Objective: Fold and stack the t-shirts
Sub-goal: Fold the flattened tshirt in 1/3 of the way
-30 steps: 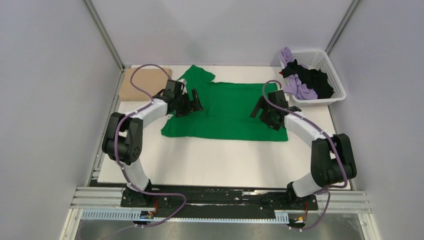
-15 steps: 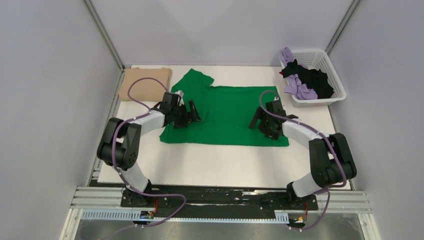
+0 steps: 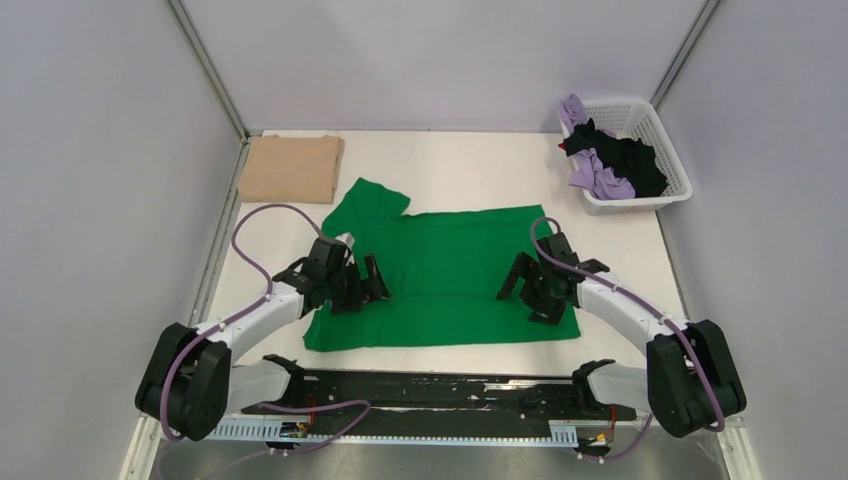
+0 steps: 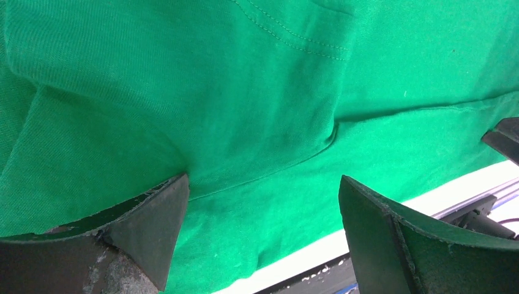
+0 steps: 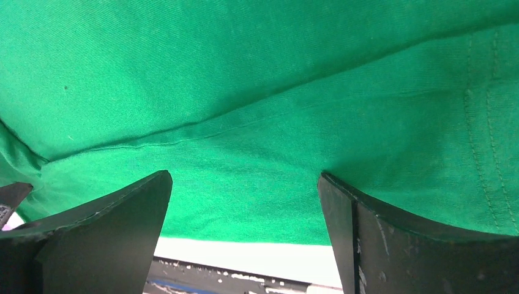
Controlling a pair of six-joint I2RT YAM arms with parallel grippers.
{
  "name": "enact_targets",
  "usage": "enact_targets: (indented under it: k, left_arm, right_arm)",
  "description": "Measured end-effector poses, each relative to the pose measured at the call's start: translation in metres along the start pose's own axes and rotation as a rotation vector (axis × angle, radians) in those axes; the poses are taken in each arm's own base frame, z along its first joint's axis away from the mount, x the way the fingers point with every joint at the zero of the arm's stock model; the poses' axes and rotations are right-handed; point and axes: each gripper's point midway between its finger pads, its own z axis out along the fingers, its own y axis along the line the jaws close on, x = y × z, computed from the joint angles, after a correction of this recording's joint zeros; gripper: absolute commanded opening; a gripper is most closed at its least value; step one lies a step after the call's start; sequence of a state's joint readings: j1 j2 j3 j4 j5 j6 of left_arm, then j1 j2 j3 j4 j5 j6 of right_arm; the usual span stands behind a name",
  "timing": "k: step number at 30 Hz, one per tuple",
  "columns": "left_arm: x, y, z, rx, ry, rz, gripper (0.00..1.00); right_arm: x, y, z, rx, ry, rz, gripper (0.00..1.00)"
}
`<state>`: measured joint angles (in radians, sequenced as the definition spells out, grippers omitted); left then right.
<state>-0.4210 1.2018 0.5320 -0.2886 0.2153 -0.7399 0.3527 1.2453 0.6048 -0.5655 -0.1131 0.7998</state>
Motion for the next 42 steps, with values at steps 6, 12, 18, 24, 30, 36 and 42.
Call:
enact_targets:
  k: [6, 12, 18, 24, 30, 36, 42]
  left_arm:
    - [0.01, 0.005, -0.007, 0.0, 0.003, -0.021, 1.0]
    - [0.014, 0.003, -0.008, 0.013, 0.012, -0.022, 1.0]
    - [0.025, 0.003, -0.013, 0.026, 0.024, -0.032, 1.0]
    - [0.033, 0.003, -0.019, 0.033, 0.042, -0.05, 1.0]
    - [0.017, -0.007, -0.028, 0.033, 0.001, -0.039, 1.0]
    - [-0.065, -0.049, -0.047, 0.02, -0.186, 0.018, 1.0]
    - [-0.168, -0.056, -0.04, -0.084, -0.313, 0.045, 1.0]
  right_arm:
    - [0.027, -0.006, -0.006, 0.016, 0.071, 0.033, 1.0]
    - [0.05, -0.015, -0.014, 0.028, 0.128, 0.067, 1.0]
    - [0.059, -0.021, -0.017, 0.047, 0.156, 0.091, 1.0]
    - [0.062, -0.027, -0.02, 0.078, 0.155, 0.101, 1.0]
    - [0.047, -0.024, -0.032, 0.068, 0.074, 0.066, 1.0]
    - [-0.01, 0.021, -0.068, -0.086, -0.181, 0.015, 1.0]
    - [-0.05, 0.026, -0.075, -0.066, -0.355, 0.01, 1.0]
